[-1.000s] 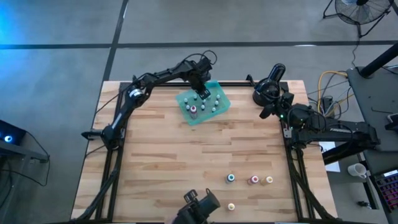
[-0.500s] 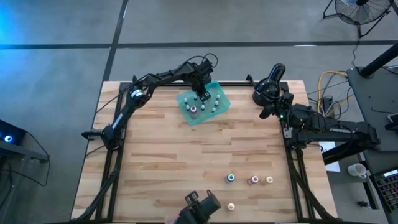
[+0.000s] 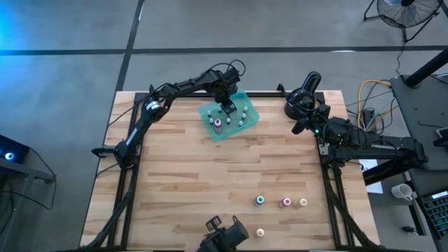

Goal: Pick & Place food coloring
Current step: Put the black small food coloring into the green bin

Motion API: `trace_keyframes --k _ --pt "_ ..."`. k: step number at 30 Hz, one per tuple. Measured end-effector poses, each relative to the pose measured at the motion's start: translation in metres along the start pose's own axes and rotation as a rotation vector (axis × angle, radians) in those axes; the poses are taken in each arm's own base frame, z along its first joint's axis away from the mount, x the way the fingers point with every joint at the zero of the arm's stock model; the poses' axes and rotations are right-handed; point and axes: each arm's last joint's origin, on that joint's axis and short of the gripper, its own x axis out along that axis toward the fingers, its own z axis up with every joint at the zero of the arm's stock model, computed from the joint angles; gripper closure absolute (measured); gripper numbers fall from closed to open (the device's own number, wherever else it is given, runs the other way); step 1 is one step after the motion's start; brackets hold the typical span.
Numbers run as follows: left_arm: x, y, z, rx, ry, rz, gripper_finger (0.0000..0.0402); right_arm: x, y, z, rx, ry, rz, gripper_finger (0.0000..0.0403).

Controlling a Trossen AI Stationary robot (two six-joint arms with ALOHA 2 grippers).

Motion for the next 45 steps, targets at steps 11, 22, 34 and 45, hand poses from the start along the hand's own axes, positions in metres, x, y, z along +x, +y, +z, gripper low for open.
trace_keyframes --k 11,22,34,45 --pt "-0.068 0.0 0.006 0.008 -0.165 0.052 0.0262 0.0 -0.001 -0.002 -0.017 0.014 -0.006 0.0344" --pt "-0.154 -0.039 0.014 0.175 -0.518 -0.132 0.0262 0.0 -0.002 -0.003 -0.029 0.025 -0.013 0.0344" --pt "-0.16 -0.086 0.013 0.251 -0.564 -0.198 0.0261 0.0 -0.002 -0.003 -0.017 0.029 -0.004 0.0344" --pt "-0.166 -0.119 0.011 0.189 -0.6 -0.281 0.0261 -0.001 0.002 -0.005 0.093 0.113 0.117 0.0344"
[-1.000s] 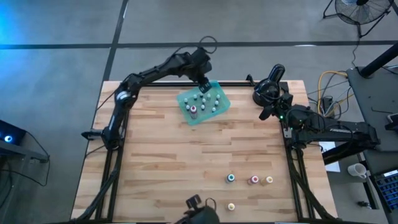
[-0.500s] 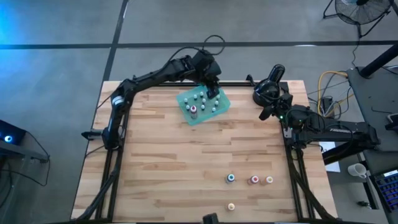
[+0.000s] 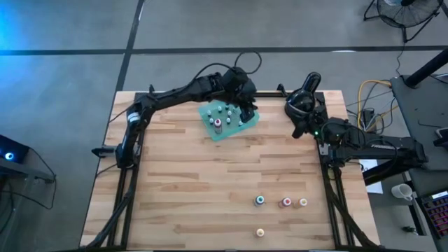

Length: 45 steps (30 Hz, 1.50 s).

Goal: Pick & Place food coloring
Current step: Put the black small food coloring into the green bin

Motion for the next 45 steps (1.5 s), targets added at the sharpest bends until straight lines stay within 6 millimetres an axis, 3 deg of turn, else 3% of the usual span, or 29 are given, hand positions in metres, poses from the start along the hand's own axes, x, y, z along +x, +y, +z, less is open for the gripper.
trace_keyframes --k 15,22,32,37,39,45 --pt "0.002 -0.063 -0.003 -0.121 0.021 -0.097 0.0261 -0.003 0.01 -0.007 0.026 0.259 0.346 0.0344" --pt "0.003 -0.094 -0.013 0.068 0.059 -0.034 0.0262 -0.004 0.012 -0.01 0.061 0.342 0.431 0.0344" --pt "0.001 -0.098 -0.019 0.074 0.111 0.004 0.0262 -0.004 0.013 -0.008 0.085 0.332 0.446 0.0344" --pt "-0.004 -0.102 -0.027 0.158 0.2 -0.002 0.0262 -0.005 0.02 0.001 0.268 0.296 0.493 0.0344" --pt "-0.005 -0.101 -0.032 0.164 0.257 0.002 0.0262 -0.005 0.02 0.004 0.264 0.256 0.492 0.0344" --pt "-0.021 -0.098 -0.041 0.162 0.376 0.026 0.0262 -0.001 0.016 0.01 0.305 0.049 0.289 0.0344"
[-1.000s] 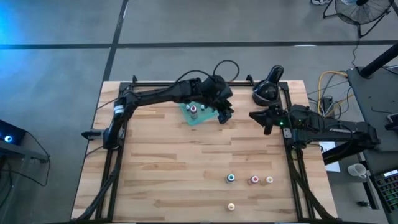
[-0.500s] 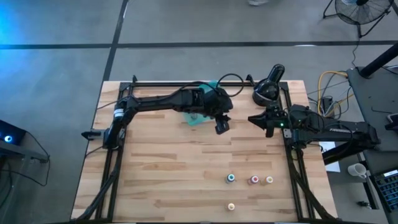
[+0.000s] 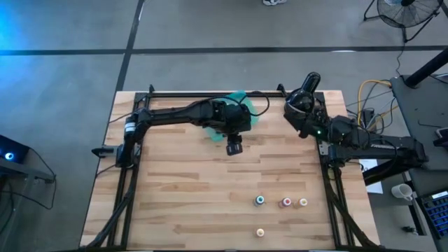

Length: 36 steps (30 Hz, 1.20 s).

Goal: Pick & Place food coloring
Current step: Put the black small food coloring into the green bin

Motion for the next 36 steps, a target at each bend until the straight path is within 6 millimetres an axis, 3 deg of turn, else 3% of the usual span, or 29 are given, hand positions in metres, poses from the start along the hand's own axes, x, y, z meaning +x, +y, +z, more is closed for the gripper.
trace_keyframes --k 4,10,17,23,27,30,36 --pt "-0.009 0.0 -0.005 0.019 0.028 0.0 0.0262 0.004 0.006 0.003 0.011 -0.049 0.047 0.0344" --pt "-0.026 0.006 -0.028 0.047 0.026 0.009 0.0262 0.024 0.019 -0.008 0.144 0.169 0.3 0.0344" --pt "-0.062 0.022 -0.078 -0.004 -0.136 0.11 0.0262 0.062 0.007 -0.04 0.223 0.325 0.135 0.0344" --pt "-0.084 0.023 -0.125 -0.067 -0.27 0.13 0.0262 0.086 0.055 -0.04 0.048 0.362 0.18 0.0354" --pt "-0.088 0.024 -0.152 -0.127 -0.339 0.122 0.0262 0.093 0.068 -0.046 -0.074 0.603 -0.062 0.0361" --pt "-0.089 0.023 -0.167 -0.161 -0.364 0.115 0.0262 0.088 0.078 -0.047 -0.15 0.793 -0.259 0.0362" --pt "-0.087 0.023 -0.186 -0.192 -0.356 0.11 0.0262 0.073 0.126 -0.05 -0.333 1.005 -0.329 0.0362"
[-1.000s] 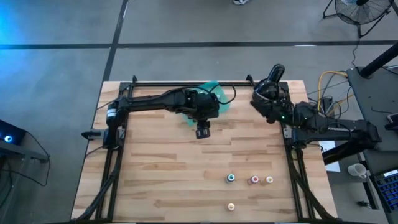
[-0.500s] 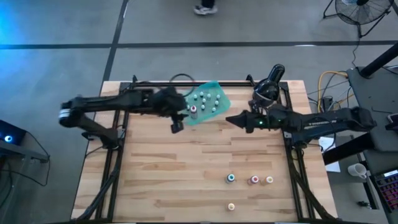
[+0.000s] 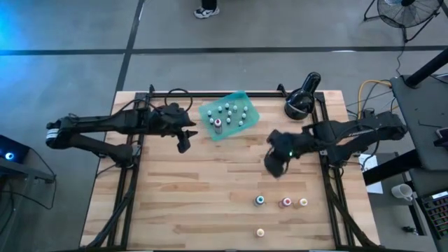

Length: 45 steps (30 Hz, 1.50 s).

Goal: Pick & Place food coloring
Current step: Put the black small food coloring into the green bin

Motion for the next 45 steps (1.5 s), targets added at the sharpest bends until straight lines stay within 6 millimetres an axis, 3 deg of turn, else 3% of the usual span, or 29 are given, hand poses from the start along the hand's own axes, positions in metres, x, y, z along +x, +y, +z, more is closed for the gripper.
trace_keyframes --k 6,12,16,26,32,35,39,45 --pt "0.004 0.0 -0.005 0.014 0.019 0.001 0.0262 0.013 0.032 -0.016 0.035 0.237 0.054 0.0362" --pt "0.007 0.0 -0.01 0.017 0.039 -0.002 0.0262 0.034 0.032 -0.019 0.028 0.34 -0.126 0.0362" --pt "0.007 0.0 -0.013 0.018 0.049 -0.003 0.0261 0.035 0.042 -0.027 -0.067 0.356 -0.108 0.0354" --pt "0.007 0.001 -0.013 0.068 0.045 0.002 0.0262 0.047 0.048 -0.051 -0.198 0.364 -0.131 0.0246" --pt "0.008 0.007 -0.012 0.078 0.05 0.031 0.0262 0.076 0.064 -0.072 -0.485 0.433 -0.062 0.0188" --pt "0.008 0.012 -0.013 0.068 0.063 0.048 0.0262 0.093 0.07 -0.082 -0.583 0.484 -0.068 0.0172" --pt "0.008 0.017 -0.014 0.058 0.082 0.067 0.0261 0.109 0.07 -0.087 -0.574 0.516 -0.116 0.0161" --pt "0.008 0.023 -0.014 0.047 0.084 0.09 0.0262 0.117 0.07 -0.089 -0.547 0.518 -0.152 0.0162"
